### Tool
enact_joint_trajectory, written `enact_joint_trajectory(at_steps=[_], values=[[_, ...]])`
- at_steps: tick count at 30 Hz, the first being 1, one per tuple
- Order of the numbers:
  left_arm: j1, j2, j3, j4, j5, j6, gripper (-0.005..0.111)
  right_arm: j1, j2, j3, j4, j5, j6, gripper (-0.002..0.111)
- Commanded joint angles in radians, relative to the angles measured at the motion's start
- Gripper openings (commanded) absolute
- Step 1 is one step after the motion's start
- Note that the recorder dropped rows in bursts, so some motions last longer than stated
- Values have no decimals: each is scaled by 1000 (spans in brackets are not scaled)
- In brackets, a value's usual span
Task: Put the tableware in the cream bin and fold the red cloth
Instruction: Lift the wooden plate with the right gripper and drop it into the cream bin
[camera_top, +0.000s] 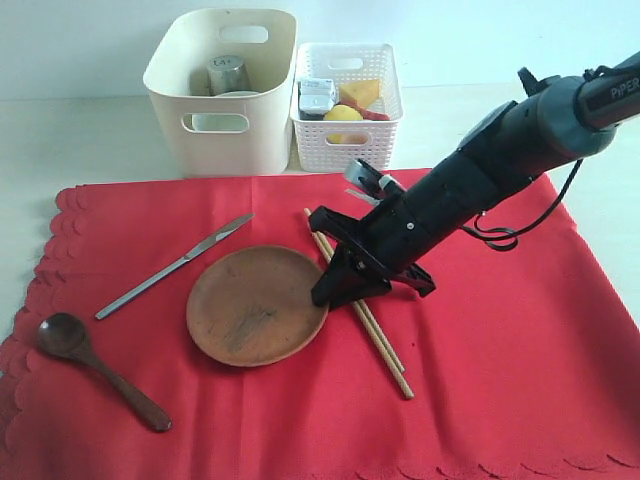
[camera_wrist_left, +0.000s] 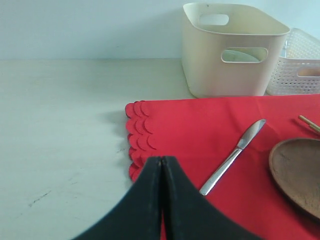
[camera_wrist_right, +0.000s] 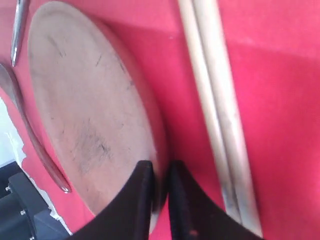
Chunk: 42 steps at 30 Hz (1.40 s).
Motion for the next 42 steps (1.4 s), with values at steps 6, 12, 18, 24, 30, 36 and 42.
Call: enact_joint_trajectory(at_steps=[6,12,18,24,30,36,42], values=[[-6,-5,-3,3,-12,-4,1,1,-150,-53,19,36,-42,0],[-6,-5,-3,3,-12,-4,1,1,-199,-190,29,41,-27,0],[-6,-5,-3,3,-12,-4,1,1,-179,-392,20,-66,60,0],[-6,-5,-3,3,-12,-4,1,1,-41,-640,14,-303,162,0],[-6,-5,-3,3,-12,-4,1,1,146,-808,14,-412,195,0],[-6,-5,-3,3,-12,-4,1,-1,180,-812,-41,-402,195,8],[-6,-5,-3,3,-12,-4,1,-1,161,-812,-46,-356,195,36]])
